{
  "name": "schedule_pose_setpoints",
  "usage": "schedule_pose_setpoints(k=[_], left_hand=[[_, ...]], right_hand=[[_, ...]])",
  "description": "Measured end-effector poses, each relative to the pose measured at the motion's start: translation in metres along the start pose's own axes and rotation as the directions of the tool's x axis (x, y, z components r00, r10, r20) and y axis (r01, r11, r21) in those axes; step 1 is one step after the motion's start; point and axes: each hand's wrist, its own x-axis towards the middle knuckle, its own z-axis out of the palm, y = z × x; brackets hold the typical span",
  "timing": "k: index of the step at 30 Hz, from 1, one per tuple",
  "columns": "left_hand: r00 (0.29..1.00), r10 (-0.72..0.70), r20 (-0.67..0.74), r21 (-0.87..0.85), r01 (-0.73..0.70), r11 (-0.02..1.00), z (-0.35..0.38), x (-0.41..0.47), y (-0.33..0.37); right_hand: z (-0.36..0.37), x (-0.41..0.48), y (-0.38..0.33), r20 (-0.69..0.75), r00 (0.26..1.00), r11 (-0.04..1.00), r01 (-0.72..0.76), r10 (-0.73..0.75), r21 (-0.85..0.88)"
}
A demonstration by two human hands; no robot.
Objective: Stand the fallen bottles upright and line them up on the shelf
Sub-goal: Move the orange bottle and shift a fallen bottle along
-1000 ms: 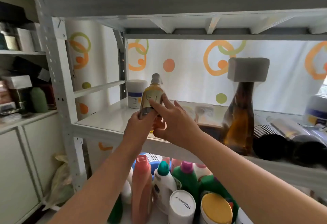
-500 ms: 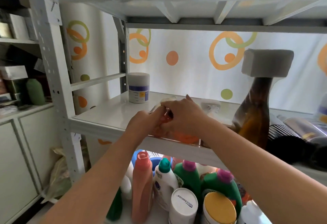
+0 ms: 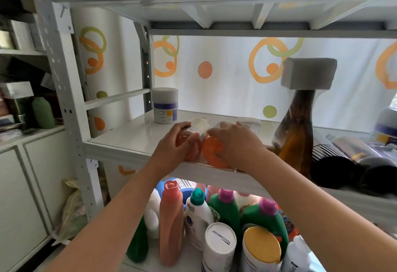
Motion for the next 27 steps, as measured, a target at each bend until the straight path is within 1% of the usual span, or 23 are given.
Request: schedule_pose_setpoints(k=[3, 8, 20, 24, 27], left_hand=[[0.998, -0.028, -0.05, -0.009, 0.027, 1.0, 0.003, -0.003, 0.003], [0.989, -0.028, -0.144, 0.037, 0.034, 0.999, 0.005, -0.008, 0.01], [0.989, -0.048, -0.139, 0.014, 0.05, 0.999, 0.002, -0.008, 0.012], [0.99, -0.059, -0.13, 0.009, 0.061, 0.998, 0.002, -0.008, 0.011], [0.994, -0.066, -0.086, 0.007, 0.067, 0.998, -0.002, -0.006, 0.006]], right_hand=[[-0.002, -0.003, -0.001, -0.038, 0.999, 0.999, 0.037, -0.038, -0.023], [-0.01, -0.011, -0.002, -0.024, 0.997, 0.997, 0.073, -0.072, 0.032], [-0.003, -0.015, -0.009, -0.07, 0.997, 0.995, 0.038, -0.045, -0.087], [0.0, -0.016, -0.01, -0.092, 0.996, 1.0, 0.006, -0.009, -0.024], [-0.006, -0.017, -0.008, -0.115, 0.992, 0.995, -0.032, 0.043, 0.096]])
